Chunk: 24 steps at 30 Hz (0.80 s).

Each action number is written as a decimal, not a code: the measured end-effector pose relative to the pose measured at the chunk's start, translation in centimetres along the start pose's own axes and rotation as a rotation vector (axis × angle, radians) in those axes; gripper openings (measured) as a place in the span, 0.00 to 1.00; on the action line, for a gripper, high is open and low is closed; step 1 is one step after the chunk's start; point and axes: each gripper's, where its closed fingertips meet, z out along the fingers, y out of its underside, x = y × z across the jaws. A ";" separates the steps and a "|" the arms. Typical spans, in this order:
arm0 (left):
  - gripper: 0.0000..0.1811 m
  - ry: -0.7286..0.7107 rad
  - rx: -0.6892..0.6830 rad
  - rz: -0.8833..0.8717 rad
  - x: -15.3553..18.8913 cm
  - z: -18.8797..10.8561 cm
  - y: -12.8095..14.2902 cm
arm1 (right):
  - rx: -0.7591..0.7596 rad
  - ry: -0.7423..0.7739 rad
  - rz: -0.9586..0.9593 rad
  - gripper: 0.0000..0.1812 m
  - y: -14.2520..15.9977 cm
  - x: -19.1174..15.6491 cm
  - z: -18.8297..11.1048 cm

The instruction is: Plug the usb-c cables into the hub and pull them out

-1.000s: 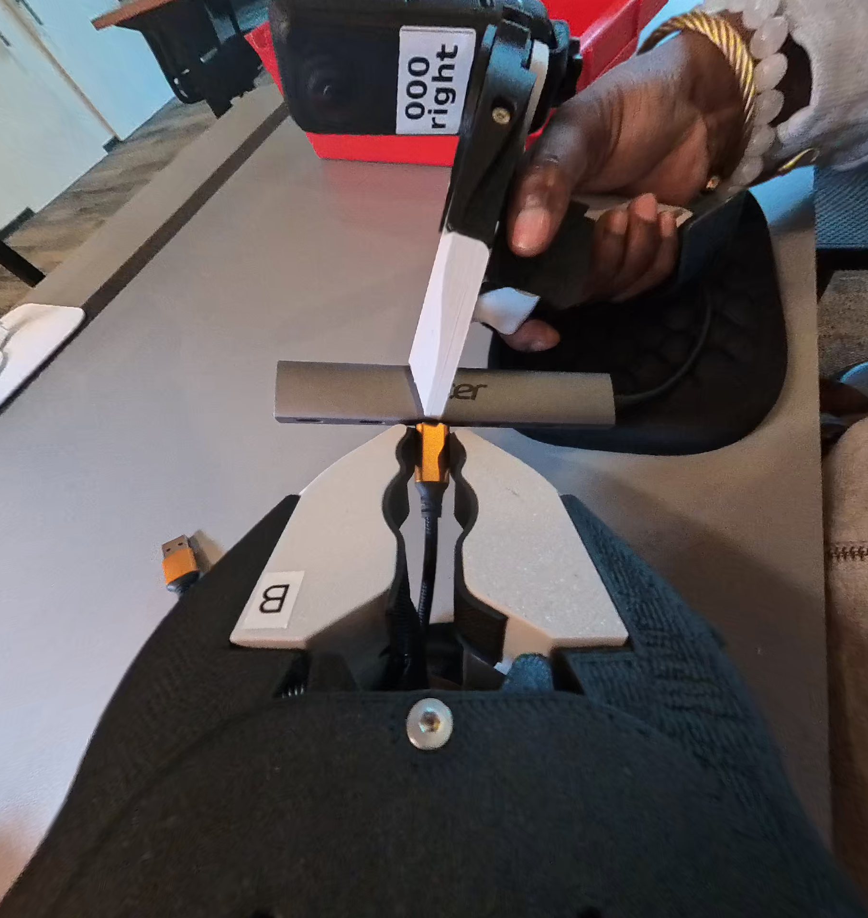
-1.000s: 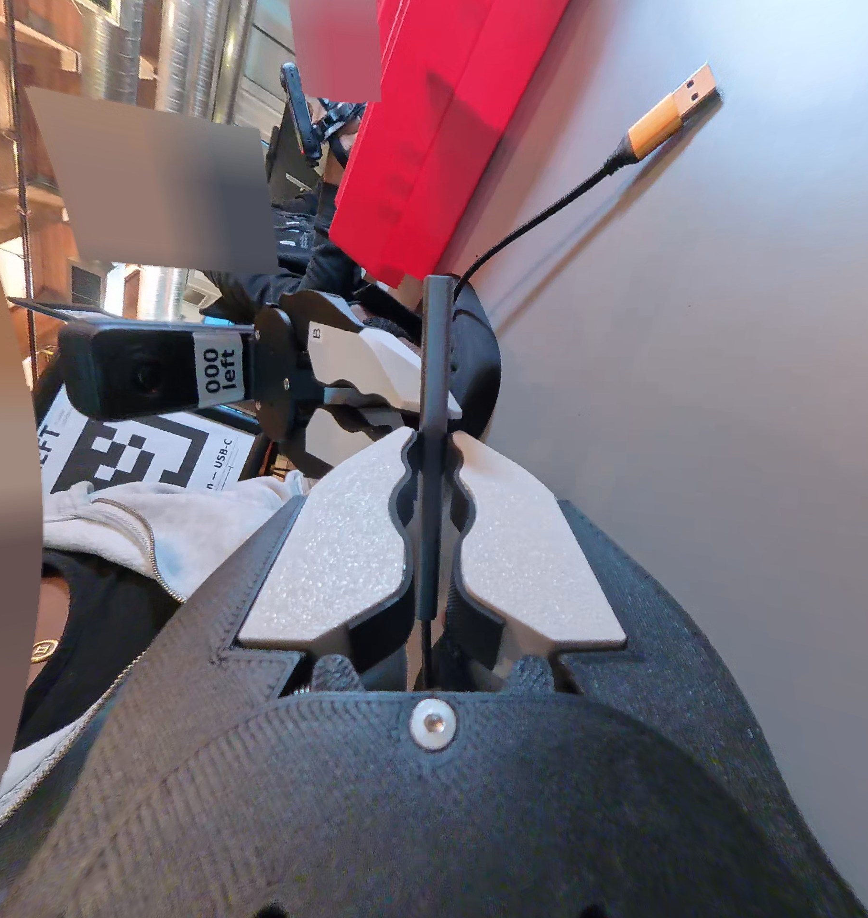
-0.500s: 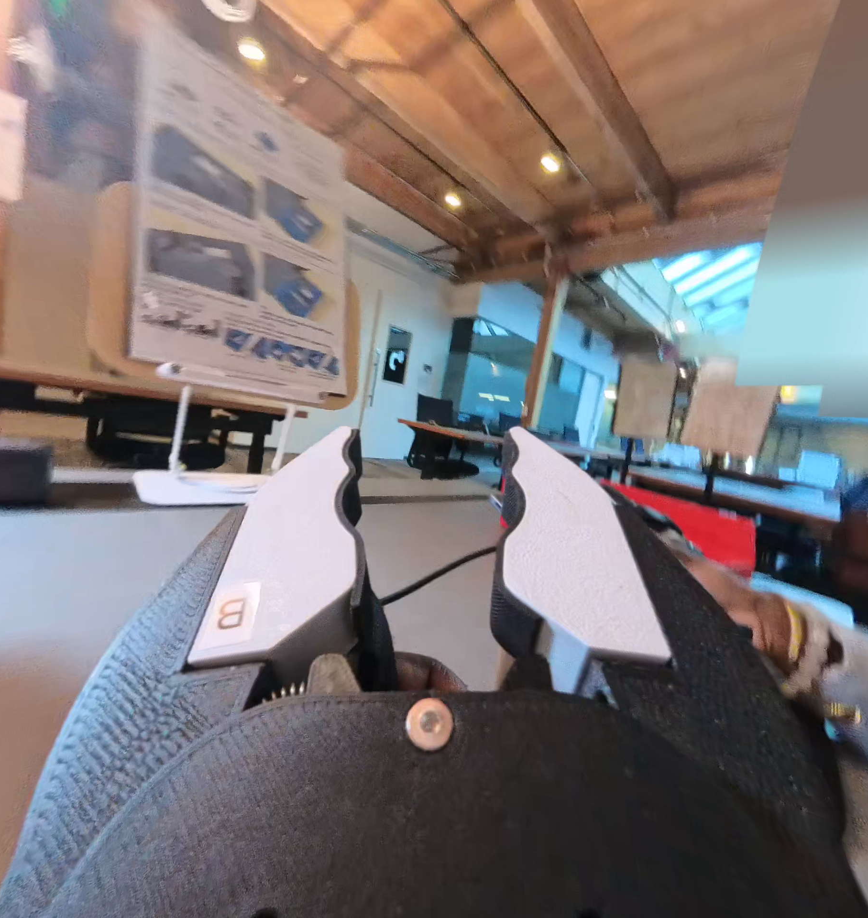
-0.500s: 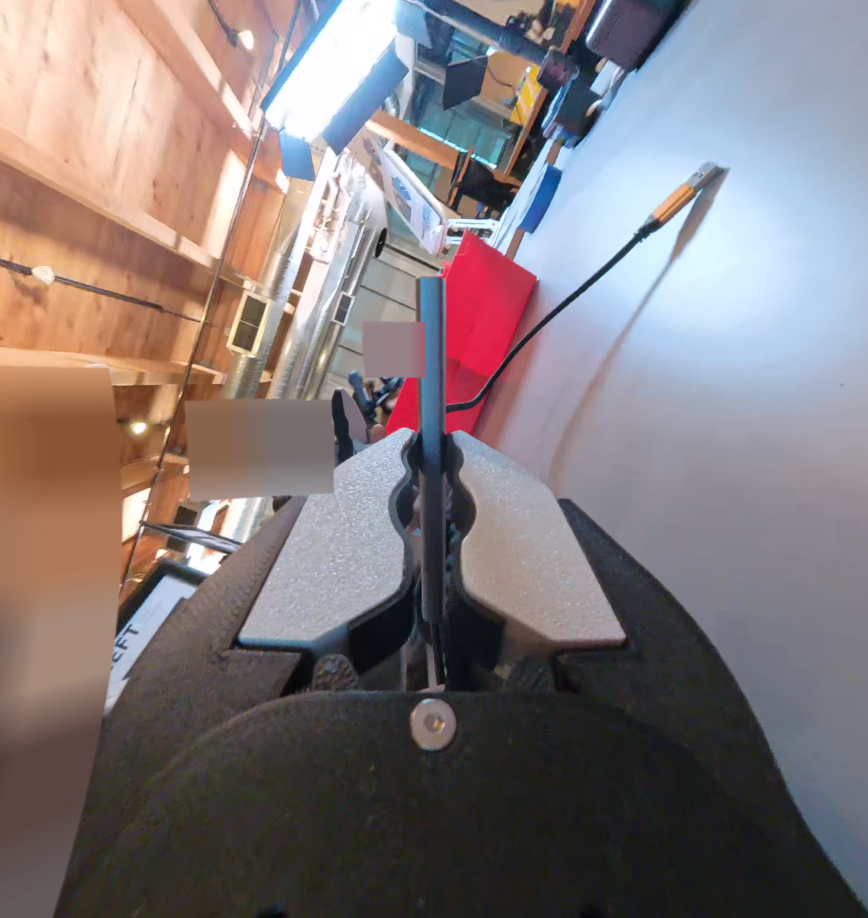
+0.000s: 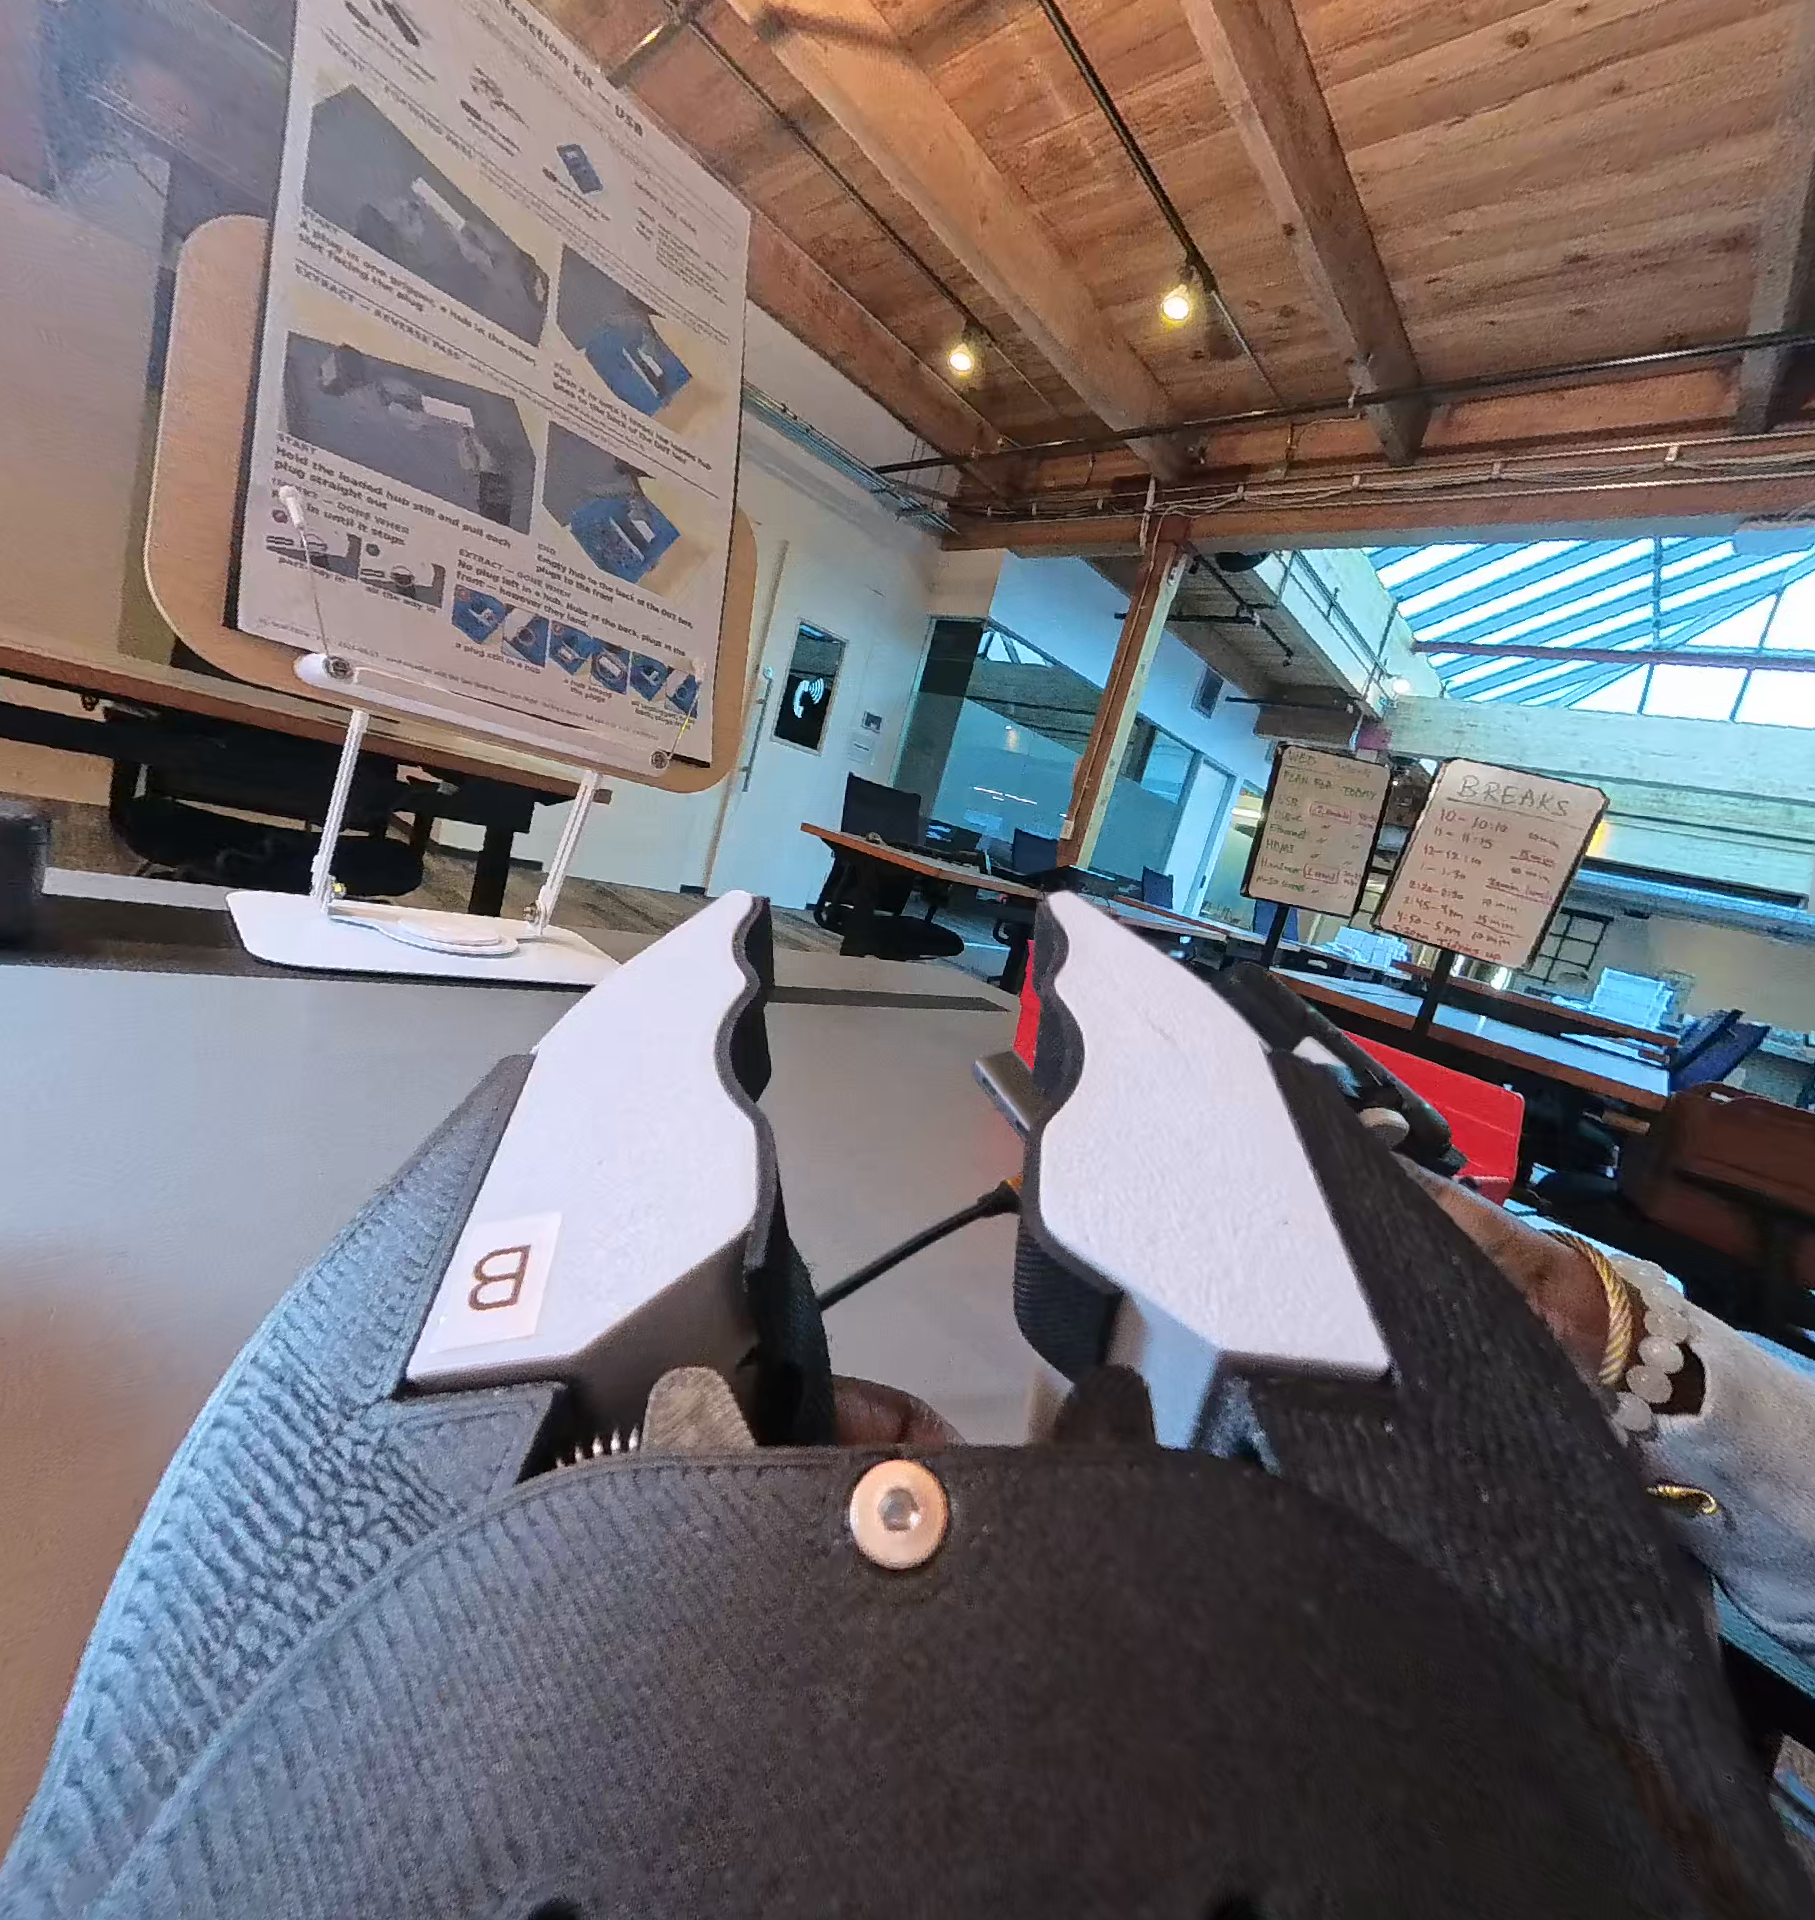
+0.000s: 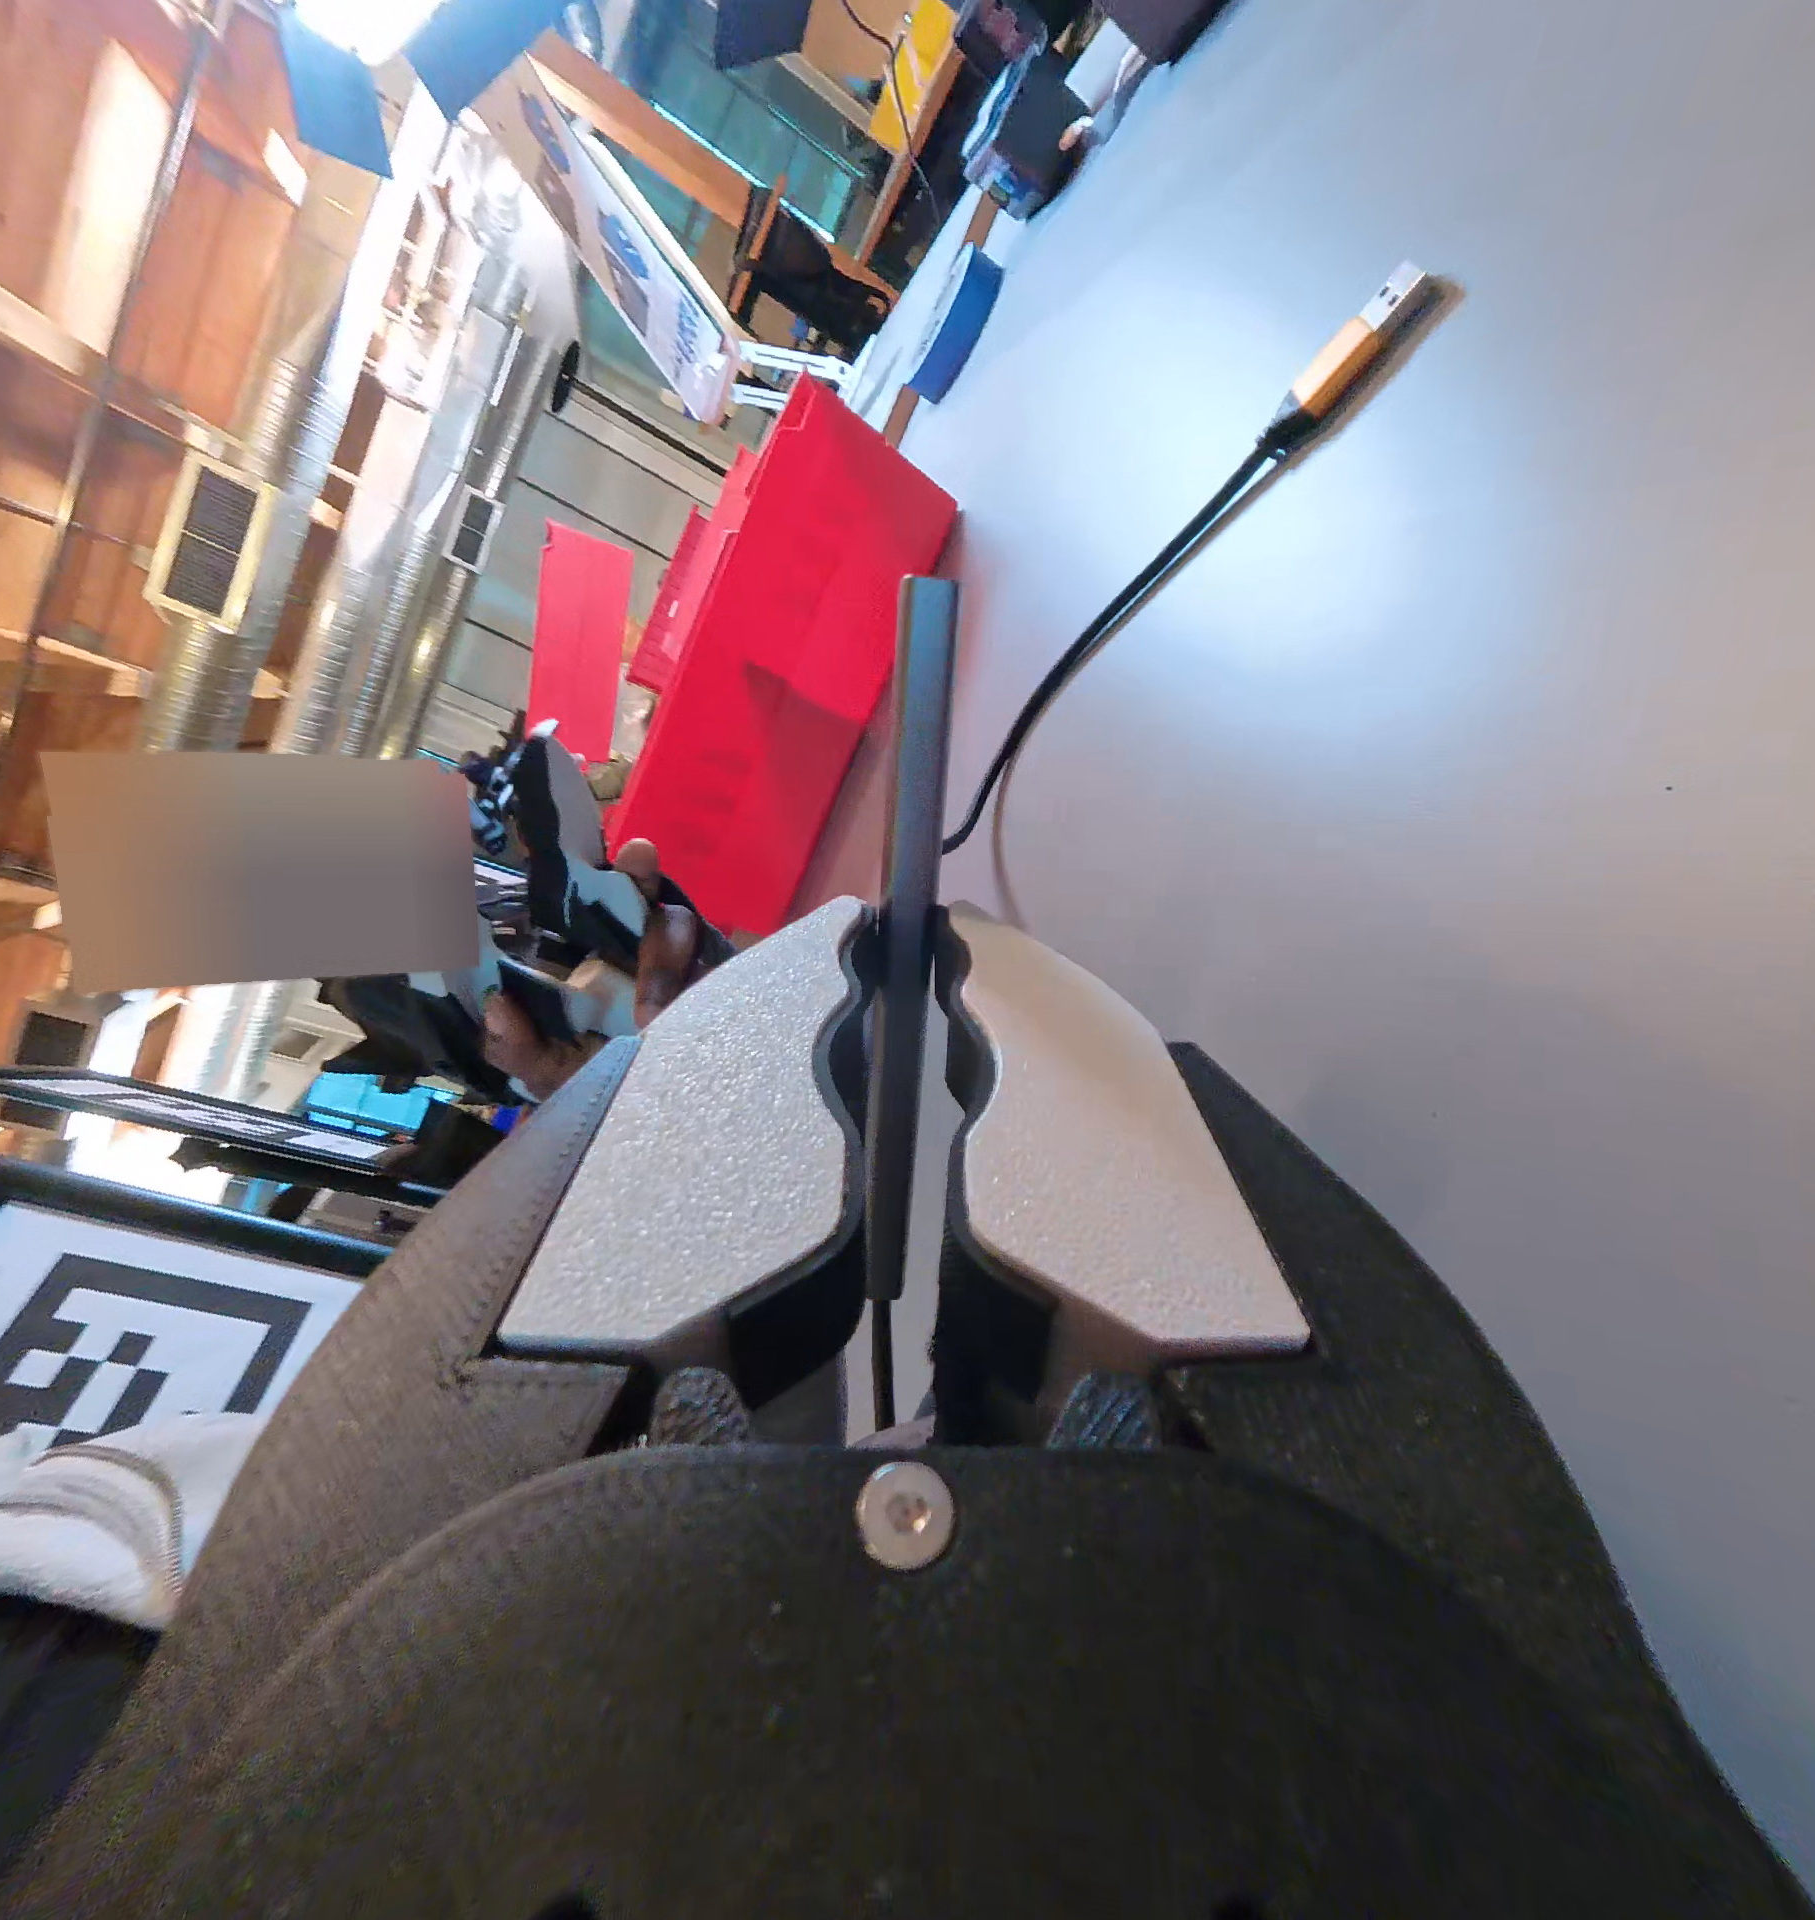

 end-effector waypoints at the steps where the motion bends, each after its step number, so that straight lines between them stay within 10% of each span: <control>1: 0.26 0.004 -0.002 0.007 0.1 0.0 0.0 | -0.005 0.013 -0.010 0.05 0.1 0.1 0.1; 16: 0.23 0.200 -0.298 0.288 4.1 -0.9 1.6 | 0.150 0.216 -0.333 0.54 -2.0 -0.2 -0.8; 24: 0.24 0.023 -0.854 0.511 -5.0 -10.5 -5.8 | 0.330 0.213 -0.651 0.56 -4.6 -3.0 -2.8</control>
